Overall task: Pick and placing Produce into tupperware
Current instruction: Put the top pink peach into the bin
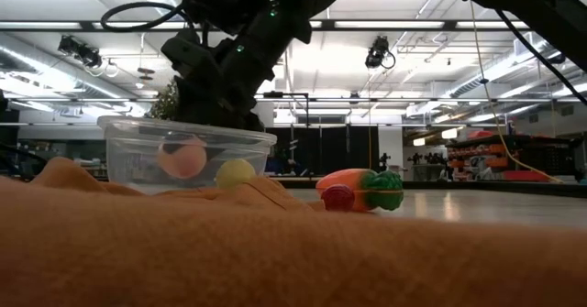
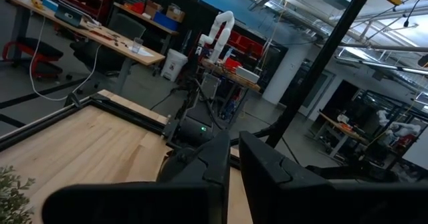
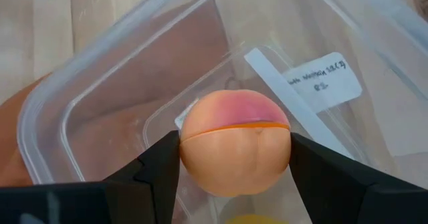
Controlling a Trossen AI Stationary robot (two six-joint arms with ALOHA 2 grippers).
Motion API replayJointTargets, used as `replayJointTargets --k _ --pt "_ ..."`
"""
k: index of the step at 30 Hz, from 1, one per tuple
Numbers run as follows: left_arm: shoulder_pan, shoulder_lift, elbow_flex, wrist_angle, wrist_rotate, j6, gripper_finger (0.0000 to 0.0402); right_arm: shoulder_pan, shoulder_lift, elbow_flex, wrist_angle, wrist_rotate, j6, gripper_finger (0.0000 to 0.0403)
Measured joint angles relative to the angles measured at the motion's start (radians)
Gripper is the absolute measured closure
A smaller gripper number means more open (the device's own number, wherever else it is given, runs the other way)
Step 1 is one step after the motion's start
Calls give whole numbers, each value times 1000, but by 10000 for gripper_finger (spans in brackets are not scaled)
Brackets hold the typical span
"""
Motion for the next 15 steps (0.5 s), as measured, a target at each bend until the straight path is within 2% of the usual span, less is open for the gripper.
replayJointTargets --k 15 --pt "0 0 0 0 0 -3 363 -1 32 1 17 8 11 192"
